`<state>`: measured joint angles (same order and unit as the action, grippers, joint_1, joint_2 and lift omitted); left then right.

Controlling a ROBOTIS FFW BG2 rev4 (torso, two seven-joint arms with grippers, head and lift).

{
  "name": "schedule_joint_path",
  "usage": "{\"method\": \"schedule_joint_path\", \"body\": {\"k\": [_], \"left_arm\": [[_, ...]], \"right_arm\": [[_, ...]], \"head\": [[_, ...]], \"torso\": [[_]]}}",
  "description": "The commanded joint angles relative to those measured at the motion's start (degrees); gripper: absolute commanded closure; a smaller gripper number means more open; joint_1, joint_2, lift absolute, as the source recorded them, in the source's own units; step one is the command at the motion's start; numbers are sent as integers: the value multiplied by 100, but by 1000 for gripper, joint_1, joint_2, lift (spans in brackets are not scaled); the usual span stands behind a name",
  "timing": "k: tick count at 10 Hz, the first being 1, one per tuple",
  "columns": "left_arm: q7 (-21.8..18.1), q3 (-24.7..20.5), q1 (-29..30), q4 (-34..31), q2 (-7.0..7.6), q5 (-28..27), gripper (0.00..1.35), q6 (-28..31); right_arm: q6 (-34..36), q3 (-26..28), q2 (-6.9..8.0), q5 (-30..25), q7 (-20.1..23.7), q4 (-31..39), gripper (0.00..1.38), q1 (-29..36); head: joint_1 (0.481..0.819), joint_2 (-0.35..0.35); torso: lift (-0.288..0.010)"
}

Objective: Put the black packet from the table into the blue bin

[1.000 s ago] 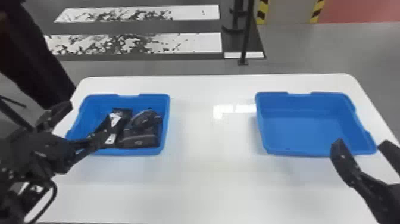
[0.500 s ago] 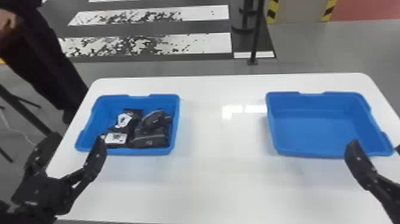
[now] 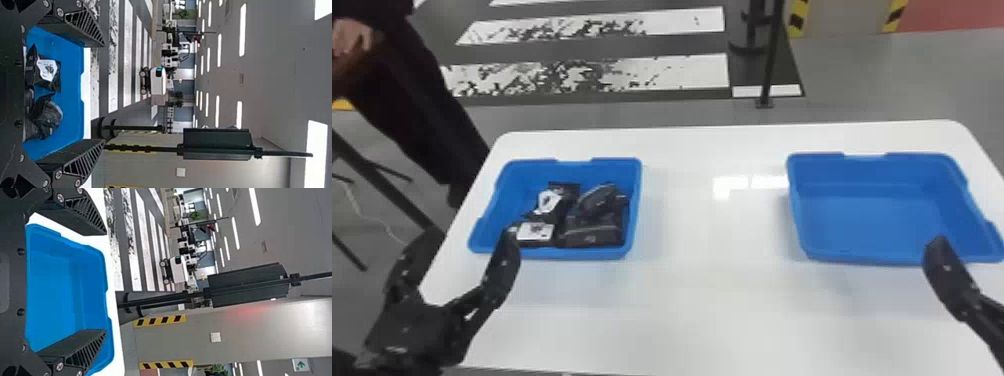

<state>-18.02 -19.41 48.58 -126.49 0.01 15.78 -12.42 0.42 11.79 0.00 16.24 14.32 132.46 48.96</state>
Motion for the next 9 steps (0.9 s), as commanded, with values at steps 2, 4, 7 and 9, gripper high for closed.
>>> {"method": "schedule_joint_path", "body": {"k": [2, 4, 7, 9], "left_arm": [[0, 112, -35, 0, 60, 78, 170, -66], [0, 158, -49, 0, 104, 170, 170, -137], [0, 124, -35, 0, 104, 193, 170, -179], [9, 124, -21, 0, 104, 204, 170, -179]], "right_arm": [[0, -2, 5, -82, 0, 22, 133, -3], [0, -25, 5, -104, 0, 36, 133, 11], [-56, -13, 5, -93, 0, 22, 133, 11], [-84, -25, 5, -82, 0, -6, 133, 11]], "head": [[695, 104], [695, 94], [695, 94], [695, 94]], "torso": [[-110], [-110], [-110], [-110]]}}
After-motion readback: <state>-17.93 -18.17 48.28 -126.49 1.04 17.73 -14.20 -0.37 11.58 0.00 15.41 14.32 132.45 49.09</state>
